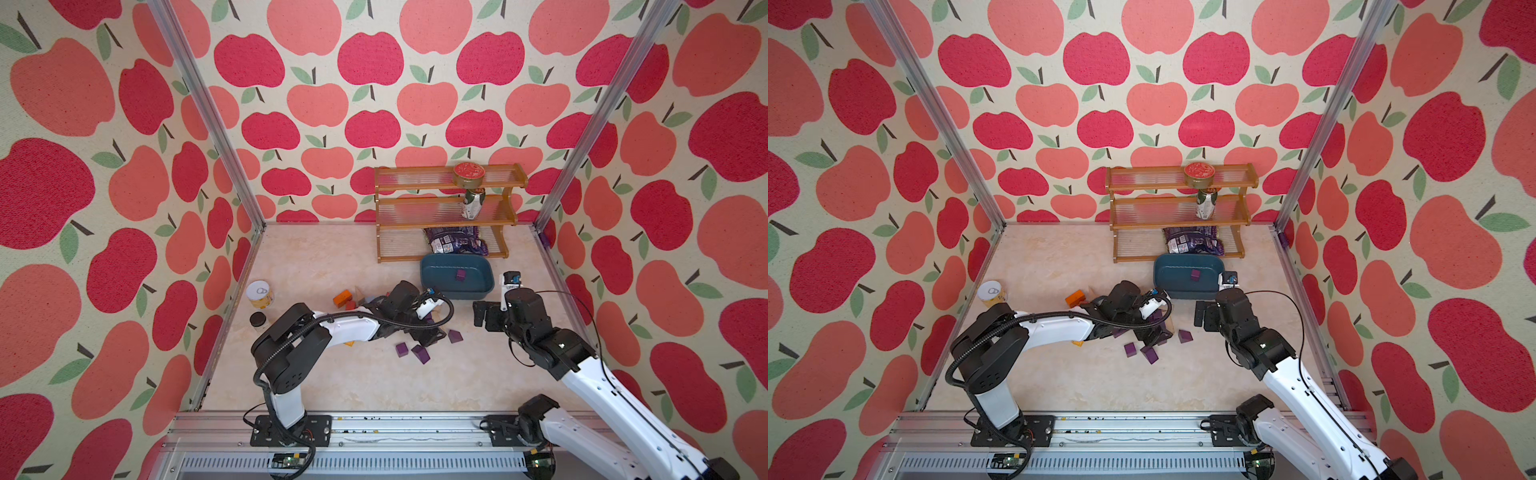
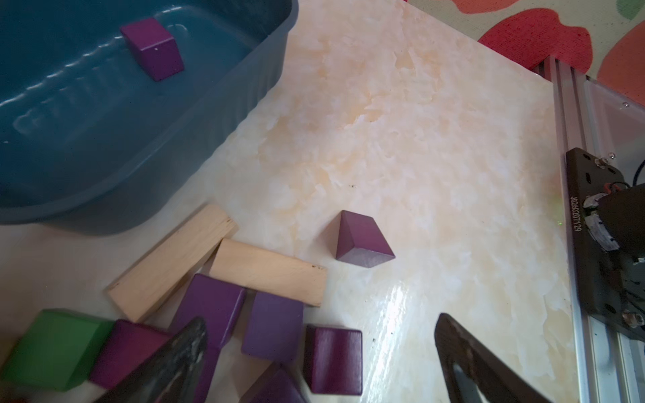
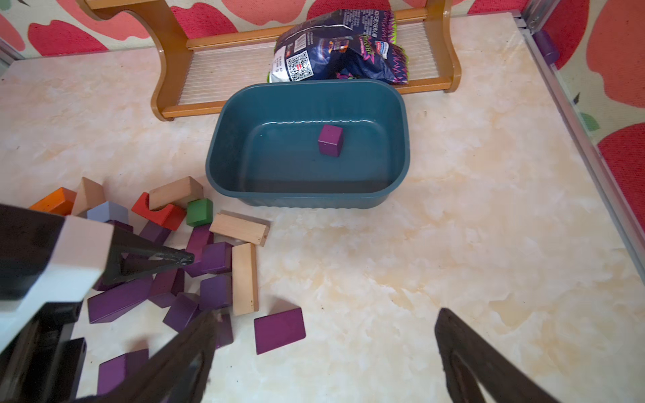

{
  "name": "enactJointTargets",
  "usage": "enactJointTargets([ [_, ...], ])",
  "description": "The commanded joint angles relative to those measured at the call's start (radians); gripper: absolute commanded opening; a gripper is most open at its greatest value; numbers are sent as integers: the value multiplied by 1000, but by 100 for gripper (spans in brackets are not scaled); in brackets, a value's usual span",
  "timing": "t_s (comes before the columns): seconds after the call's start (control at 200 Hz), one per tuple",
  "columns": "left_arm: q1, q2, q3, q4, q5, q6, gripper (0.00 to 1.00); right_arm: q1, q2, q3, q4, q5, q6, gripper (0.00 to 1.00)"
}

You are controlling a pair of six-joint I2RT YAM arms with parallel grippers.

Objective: Pick purple bricks into the storage bin
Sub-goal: Pick up the building block from the center of the board.

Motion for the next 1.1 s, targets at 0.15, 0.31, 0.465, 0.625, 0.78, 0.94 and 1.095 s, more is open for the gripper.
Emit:
enactJointTargets([
  [0.15, -58, 110, 133, -105, 54, -10, 92, -7, -57, 22, -45, 56, -11, 99],
  [0.31, -64, 163, 178, -116, 59, -16, 85, -8, -132, 7, -63, 65, -15, 99],
  [0.465, -67, 206, 229, -151, 48, -15, 79, -9, -176, -2, -80, 80, -13, 99],
  [0.625, -78, 232, 259, -157, 29, -8, 75, -10, -182, -10, -83, 80, -14, 99],
  [0.78, -83, 250, 283, -179, 18, 3, 70, -10, -177, -9, -85, 85, -12, 99],
  [0.94, -84, 268, 294, -190, 5, 9, 62, -10, -179, -11, -82, 87, -13, 99],
  [1.095, -83, 285, 308, -193, 4, 7, 54, -10, -179, -10, -89, 91, -14, 99],
])
